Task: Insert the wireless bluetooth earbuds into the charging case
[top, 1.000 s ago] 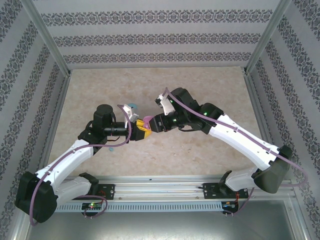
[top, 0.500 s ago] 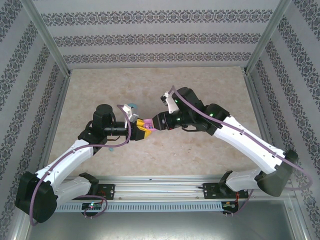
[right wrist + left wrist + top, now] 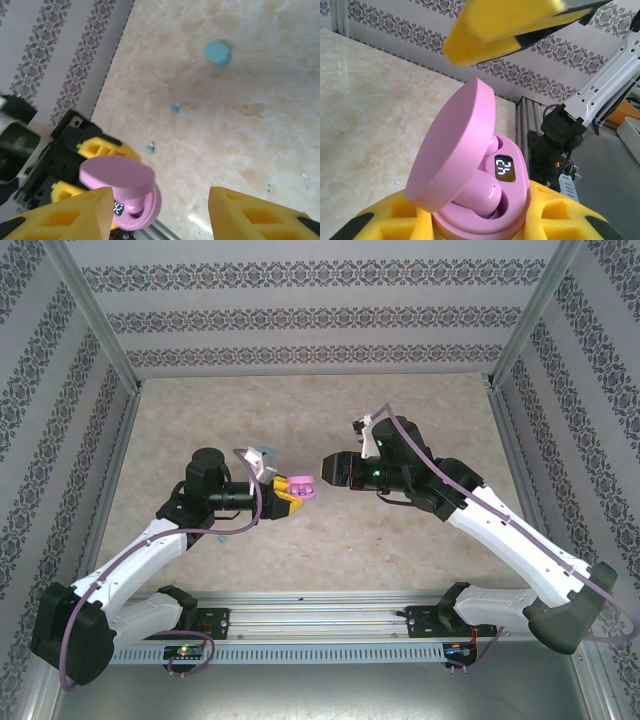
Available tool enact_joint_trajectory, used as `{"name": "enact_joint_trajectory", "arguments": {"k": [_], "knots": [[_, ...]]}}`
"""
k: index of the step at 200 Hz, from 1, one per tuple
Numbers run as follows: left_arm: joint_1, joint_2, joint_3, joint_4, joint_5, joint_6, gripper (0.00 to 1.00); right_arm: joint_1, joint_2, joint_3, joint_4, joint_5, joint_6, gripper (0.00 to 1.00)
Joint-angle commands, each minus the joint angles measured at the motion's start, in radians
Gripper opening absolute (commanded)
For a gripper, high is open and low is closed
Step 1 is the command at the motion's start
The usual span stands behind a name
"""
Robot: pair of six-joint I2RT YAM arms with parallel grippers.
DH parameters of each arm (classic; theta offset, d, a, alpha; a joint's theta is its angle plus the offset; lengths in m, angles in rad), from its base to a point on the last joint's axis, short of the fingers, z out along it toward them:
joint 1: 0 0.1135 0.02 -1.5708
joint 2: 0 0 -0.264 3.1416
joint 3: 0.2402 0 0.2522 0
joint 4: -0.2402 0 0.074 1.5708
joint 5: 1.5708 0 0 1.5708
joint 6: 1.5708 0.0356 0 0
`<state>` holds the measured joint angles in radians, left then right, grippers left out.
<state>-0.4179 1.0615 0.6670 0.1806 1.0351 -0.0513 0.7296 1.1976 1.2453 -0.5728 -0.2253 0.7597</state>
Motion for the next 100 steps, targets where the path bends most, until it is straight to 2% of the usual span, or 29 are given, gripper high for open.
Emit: {"name": "enact_joint_trajectory", "arguments": {"k": [1, 57, 100], "knots": [[-0.006, 0.006, 0.021, 0.075, 0.003, 0.036, 0.15, -0.015, 0.037, -0.011, 0.076, -0.023, 0.083, 0.55], [-0.007, 0.02, 0.04, 0.079, 0.005, 0.034, 0.15, -0.016, 0.126, -0.017, 0.156, -0.14, 0.15, 0.59], [-0.007, 0.03, 0.06, 0.053, -0.061, 0.025, 0.15, -0.016, 0.077, -0.131, 0.261, -0.164, 0.24, 0.62]]}}
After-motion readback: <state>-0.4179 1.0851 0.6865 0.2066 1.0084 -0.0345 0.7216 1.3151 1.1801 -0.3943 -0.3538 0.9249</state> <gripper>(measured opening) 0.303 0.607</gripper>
